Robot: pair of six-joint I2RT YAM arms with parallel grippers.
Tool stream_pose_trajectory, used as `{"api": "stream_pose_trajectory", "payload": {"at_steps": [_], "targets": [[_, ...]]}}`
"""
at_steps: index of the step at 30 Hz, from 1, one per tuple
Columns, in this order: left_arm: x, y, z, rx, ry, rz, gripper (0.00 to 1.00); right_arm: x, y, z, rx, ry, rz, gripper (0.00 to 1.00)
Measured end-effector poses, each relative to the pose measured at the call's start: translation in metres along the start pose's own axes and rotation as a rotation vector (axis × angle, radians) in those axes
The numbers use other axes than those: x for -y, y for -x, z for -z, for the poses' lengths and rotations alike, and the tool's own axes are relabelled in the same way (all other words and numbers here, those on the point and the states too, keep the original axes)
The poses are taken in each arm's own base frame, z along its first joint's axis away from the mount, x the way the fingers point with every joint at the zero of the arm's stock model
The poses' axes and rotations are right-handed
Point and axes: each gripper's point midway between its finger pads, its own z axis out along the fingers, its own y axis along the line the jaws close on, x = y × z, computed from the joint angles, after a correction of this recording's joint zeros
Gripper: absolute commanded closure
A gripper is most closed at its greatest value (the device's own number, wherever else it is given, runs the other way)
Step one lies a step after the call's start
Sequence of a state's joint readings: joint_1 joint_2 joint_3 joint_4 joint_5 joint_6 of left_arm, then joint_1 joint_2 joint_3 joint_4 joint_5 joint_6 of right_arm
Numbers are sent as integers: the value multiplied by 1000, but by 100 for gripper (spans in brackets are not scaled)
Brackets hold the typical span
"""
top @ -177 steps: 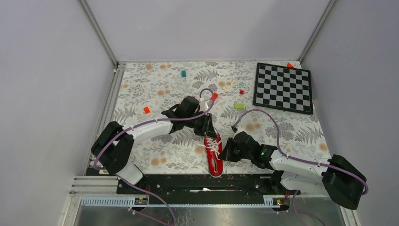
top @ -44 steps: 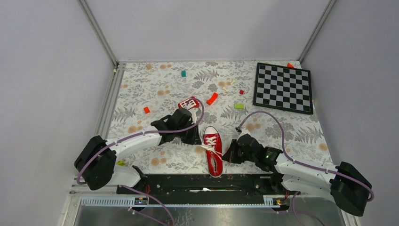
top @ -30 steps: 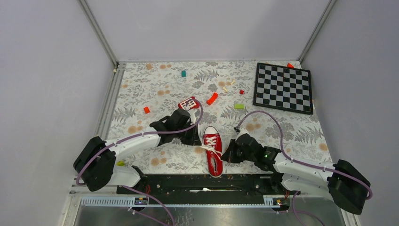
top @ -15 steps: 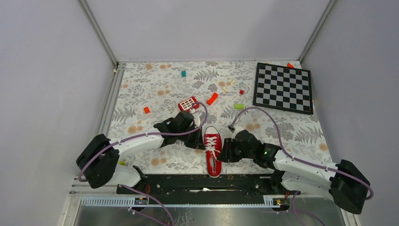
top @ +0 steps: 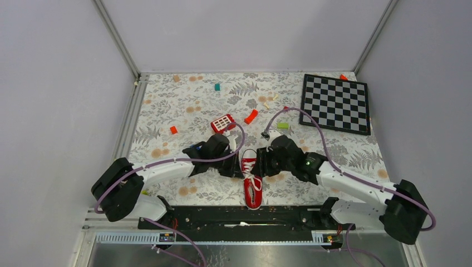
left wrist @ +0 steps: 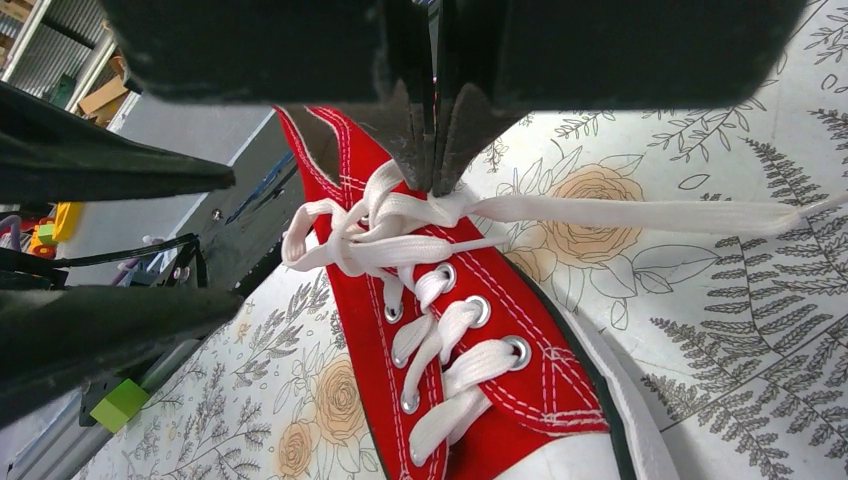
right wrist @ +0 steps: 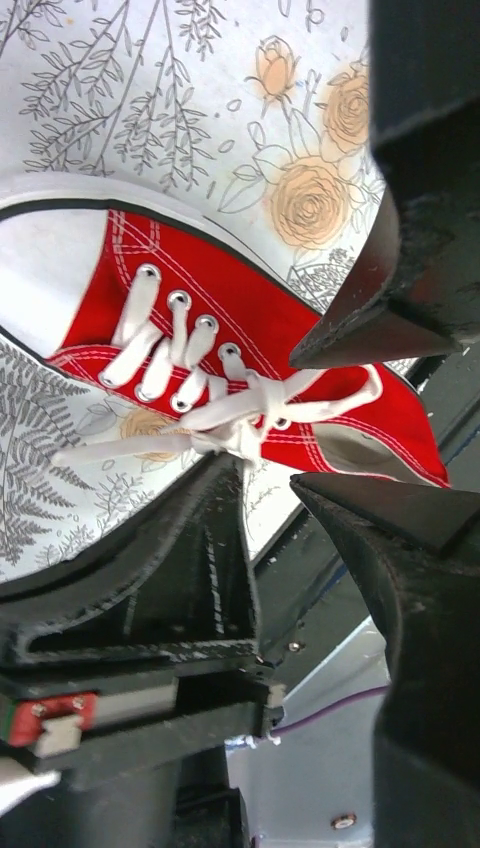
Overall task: Tie the shoes
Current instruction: Tie the shoelace on the shoe.
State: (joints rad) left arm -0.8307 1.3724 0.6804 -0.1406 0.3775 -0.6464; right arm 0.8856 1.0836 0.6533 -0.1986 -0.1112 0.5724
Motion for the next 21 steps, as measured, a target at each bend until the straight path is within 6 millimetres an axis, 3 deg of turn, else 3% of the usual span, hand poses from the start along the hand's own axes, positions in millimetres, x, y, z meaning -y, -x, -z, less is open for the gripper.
{"api": "stream_pose_trajectory", "payload": {"at_steps": [4, 9, 21], "targets": [[-3, -5, -2, -5, 2, 16, 100, 5, 3, -14, -52, -20, 12, 52], [-7, -10, -4, -8, 3, 38, 100, 7, -7, -29, -129, -13, 21, 52], [-3, -7, -5, 5, -15, 57, 100, 2, -9, -46, -189, 21, 47, 54]]}}
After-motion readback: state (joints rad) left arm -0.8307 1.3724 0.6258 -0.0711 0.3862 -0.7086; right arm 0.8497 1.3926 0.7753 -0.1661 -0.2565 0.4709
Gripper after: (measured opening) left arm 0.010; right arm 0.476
